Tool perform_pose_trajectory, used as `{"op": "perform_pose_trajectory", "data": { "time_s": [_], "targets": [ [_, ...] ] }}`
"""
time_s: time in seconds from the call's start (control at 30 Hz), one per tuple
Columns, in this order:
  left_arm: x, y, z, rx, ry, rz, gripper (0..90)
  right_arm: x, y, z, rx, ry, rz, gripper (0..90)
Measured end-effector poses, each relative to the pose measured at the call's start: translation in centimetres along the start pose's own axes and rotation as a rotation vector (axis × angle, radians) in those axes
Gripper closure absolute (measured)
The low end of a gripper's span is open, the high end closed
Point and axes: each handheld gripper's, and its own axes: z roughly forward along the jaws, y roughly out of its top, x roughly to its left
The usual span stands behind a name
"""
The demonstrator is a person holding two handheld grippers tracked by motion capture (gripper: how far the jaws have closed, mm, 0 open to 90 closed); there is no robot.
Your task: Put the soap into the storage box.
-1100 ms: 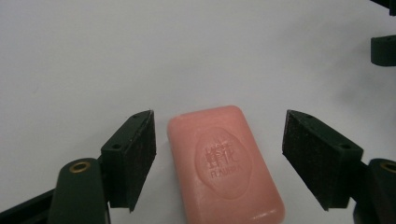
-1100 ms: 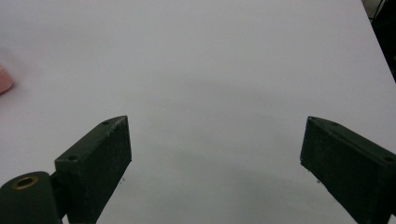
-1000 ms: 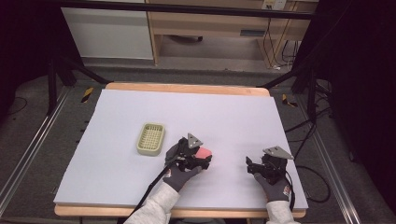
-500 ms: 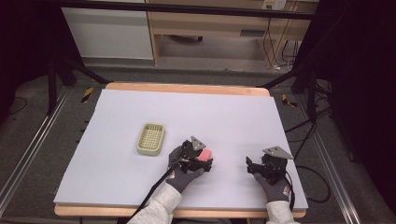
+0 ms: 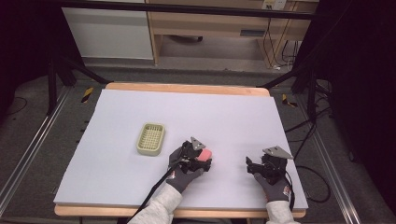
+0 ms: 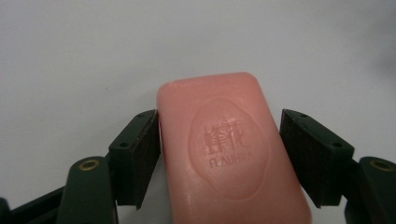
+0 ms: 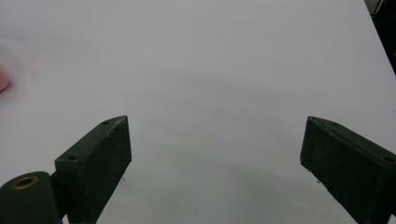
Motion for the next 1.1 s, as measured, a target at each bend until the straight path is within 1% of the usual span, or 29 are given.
{"op": "perform_pose_trajectory", "data": {
  "time_s": [0.07, 0.17, 0.43, 0.63, 0.73, 0.9, 1.03, 1.1],
  "targets": [
    [0.01, -0.03, 0.13, -0.002, 0.002, -0.002, 30.0, 0.01, -0.01, 0.03, 0.001, 0.001, -0.001, 9.0],
    [0.00, -0.10, 0.27, 0.013, -0.001, -0.003, 31.0, 0.04, 0.00, 0.02, 0.000, 0.001, 0.001, 9.0],
    [-0.12, -0.10, 0.18, 0.019, 0.009, 0.013, 36.5, 0.03, 0.00, 0.03, 0.001, 0.001, 0.000, 9.0],
    [-0.10, -0.02, 0.08, 0.030, 0.006, 0.016, 36.7, 0.05, 0.01, -0.01, -0.002, -0.004, 0.002, 9.2],
    [-0.18, 0.04, 0.02, 0.034, 0.011, 0.027, 36.8, 0.01, 0.00, -0.04, -0.006, -0.005, 0.003, 9.3],
    [-0.34, 0.07, -0.09, 0.039, 0.009, 0.036, 37.0, 0.07, -0.01, -0.03, -0.003, 0.000, 0.002, 9.3],
    [-0.26, 0.12, -0.19, 0.045, -0.003, 0.030, 37.0, 0.03, -0.02, -0.02, -0.002, -0.002, 0.003, 9.3],
    [-0.19, 0.17, -0.34, 0.040, -0.007, 0.022, 37.0, 0.03, -0.01, -0.04, -0.002, -0.002, 0.005, 9.3]
  ]
}}
